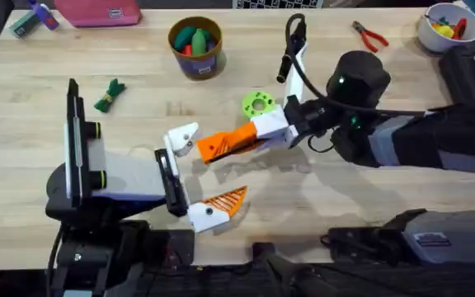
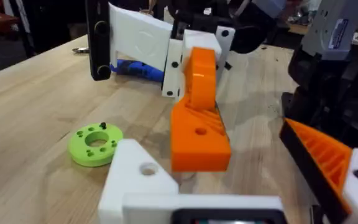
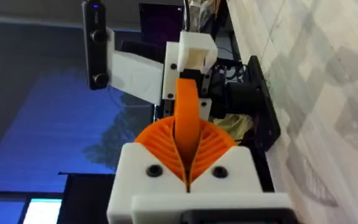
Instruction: Pick up the gripper from the table and insert it into the empty holder that is missing its gripper. Then pick up a screw, insert it into the mounting hole, and use the screwdriver to tighten it. Finally, clean up the table by picking up the vegetable and placing it into the bucket.
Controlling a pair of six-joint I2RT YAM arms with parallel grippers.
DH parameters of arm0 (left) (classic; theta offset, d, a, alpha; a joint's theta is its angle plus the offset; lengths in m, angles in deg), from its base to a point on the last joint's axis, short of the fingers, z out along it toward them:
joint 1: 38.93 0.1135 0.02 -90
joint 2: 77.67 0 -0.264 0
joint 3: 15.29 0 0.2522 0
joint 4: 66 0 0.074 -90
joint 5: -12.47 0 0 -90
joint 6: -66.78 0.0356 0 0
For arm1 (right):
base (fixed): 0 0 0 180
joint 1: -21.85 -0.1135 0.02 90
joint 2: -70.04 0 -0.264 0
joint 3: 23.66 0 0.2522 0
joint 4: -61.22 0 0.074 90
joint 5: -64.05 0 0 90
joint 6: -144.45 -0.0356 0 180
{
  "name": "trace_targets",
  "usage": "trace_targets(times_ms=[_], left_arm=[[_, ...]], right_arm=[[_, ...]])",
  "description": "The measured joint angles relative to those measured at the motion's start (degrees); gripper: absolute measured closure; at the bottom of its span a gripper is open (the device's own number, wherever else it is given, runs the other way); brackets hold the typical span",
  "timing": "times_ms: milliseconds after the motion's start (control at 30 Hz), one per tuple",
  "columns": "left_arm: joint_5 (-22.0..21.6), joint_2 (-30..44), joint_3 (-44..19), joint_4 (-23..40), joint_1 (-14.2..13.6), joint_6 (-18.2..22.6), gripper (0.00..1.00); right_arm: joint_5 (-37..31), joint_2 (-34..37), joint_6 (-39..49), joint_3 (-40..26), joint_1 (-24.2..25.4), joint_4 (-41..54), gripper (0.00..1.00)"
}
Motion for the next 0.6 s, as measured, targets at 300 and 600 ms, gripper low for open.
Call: trace_targets(times_ms=[300,600], left_arm=[[0.0,-0.01,0.0,0.0,0.0,0.0,0.013],[0.0,0.0,0.0,0.0,0.0,0.0,0.013]], right_arm=[[0.0,0.0,-0.02,0.0,-0.04,0.06,0.993],[-0.44,0.03,1.93,0.02,-0.04,0.07,0.993]])
